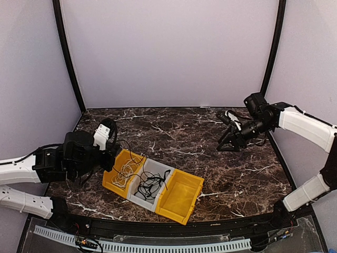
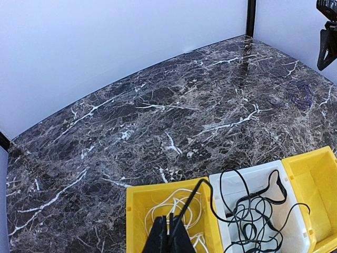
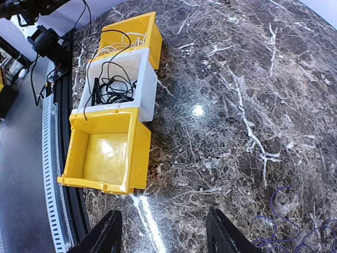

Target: Untangle the cables

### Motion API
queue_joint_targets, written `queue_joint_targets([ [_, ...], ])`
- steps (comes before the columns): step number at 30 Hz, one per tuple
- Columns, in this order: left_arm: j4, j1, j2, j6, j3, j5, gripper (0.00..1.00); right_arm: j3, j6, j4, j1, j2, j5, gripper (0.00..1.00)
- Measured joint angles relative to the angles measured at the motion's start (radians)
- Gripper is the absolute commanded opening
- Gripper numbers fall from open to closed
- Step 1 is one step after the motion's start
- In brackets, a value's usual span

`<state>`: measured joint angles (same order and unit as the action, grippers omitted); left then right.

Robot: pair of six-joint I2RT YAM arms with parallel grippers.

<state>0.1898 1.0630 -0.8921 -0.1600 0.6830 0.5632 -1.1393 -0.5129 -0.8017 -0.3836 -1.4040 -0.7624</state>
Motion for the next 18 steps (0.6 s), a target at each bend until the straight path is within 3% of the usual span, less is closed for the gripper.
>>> queue_joint_targets([
  [9, -0.005, 0.0, -0.095, 0.07, 0.074, -0.007, 0.0, 0.128, 0.003, 0.084, 0.07, 0.07, 0.005, 0.57],
  [18, -0.14, 0.012, -0.228, 0.065, 0.083, -0.177, 0.0, 0.307, 0.029, 0.219, 0.153, 0.156, 0.008, 0.58],
])
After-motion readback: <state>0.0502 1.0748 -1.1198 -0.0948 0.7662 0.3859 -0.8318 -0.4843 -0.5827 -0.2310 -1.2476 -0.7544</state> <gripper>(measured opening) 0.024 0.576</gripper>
